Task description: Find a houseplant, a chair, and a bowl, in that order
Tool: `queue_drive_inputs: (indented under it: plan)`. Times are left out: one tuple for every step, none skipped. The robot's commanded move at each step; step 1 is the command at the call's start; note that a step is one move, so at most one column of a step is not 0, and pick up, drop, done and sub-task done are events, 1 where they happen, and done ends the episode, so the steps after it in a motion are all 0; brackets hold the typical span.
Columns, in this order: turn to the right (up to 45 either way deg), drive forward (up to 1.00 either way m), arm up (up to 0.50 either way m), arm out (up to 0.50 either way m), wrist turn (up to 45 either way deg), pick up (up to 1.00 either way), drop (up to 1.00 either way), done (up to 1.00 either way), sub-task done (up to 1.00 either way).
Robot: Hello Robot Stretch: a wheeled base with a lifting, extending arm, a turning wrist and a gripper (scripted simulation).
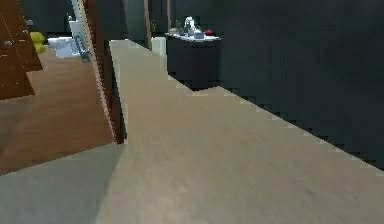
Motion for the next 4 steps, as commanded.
queue_drive_inputs:
  plan:
    - [0.0, 1.0, 0.0, 0.0, 0.0, 0.0, 0.0, 0.0, 0.0]
    - [0.0, 1.0, 0.0, 0.0, 0.0, 0.0, 0.0, 0.0, 0.0]
    - [0.0, 0.8, 0.0, 0.0, 0.0, 0.0, 0.0, 0.0, 0.0]
    - [0.0, 0.0, 0.0, 0.0, 0.0, 0.0, 0.0, 1.0, 0.0]
